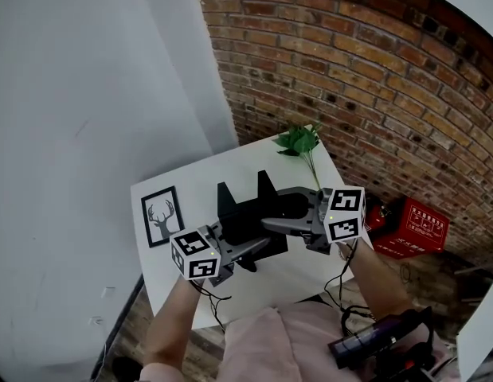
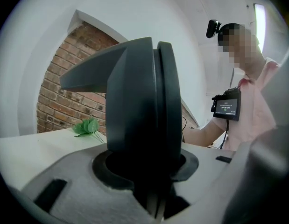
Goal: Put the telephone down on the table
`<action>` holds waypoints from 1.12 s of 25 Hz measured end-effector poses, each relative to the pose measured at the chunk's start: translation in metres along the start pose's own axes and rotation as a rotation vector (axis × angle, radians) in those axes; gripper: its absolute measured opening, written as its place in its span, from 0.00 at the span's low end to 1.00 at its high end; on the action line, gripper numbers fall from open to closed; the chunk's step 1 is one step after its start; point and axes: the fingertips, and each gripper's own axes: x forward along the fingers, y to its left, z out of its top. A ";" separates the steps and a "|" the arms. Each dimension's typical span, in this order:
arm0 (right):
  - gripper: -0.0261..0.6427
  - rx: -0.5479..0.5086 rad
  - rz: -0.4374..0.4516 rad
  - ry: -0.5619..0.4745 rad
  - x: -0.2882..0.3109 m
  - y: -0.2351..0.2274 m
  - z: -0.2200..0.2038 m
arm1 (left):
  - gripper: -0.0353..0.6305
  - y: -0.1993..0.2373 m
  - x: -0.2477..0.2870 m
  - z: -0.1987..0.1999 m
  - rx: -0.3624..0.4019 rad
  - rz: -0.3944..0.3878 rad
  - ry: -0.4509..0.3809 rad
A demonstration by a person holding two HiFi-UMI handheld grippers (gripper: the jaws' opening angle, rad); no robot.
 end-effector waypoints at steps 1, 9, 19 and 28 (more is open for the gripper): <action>0.32 0.014 0.004 0.006 0.000 -0.004 -0.005 | 0.30 0.004 0.002 -0.005 -0.014 0.003 0.002; 0.32 0.145 0.020 0.055 -0.004 -0.036 -0.056 | 0.30 0.028 0.017 -0.052 -0.138 0.021 0.028; 0.33 0.255 0.010 0.124 0.000 -0.065 -0.118 | 0.30 0.052 0.026 -0.110 -0.276 0.037 0.036; 0.34 0.330 -0.009 0.161 -0.001 -0.082 -0.151 | 0.30 0.064 0.034 -0.140 -0.381 0.037 0.030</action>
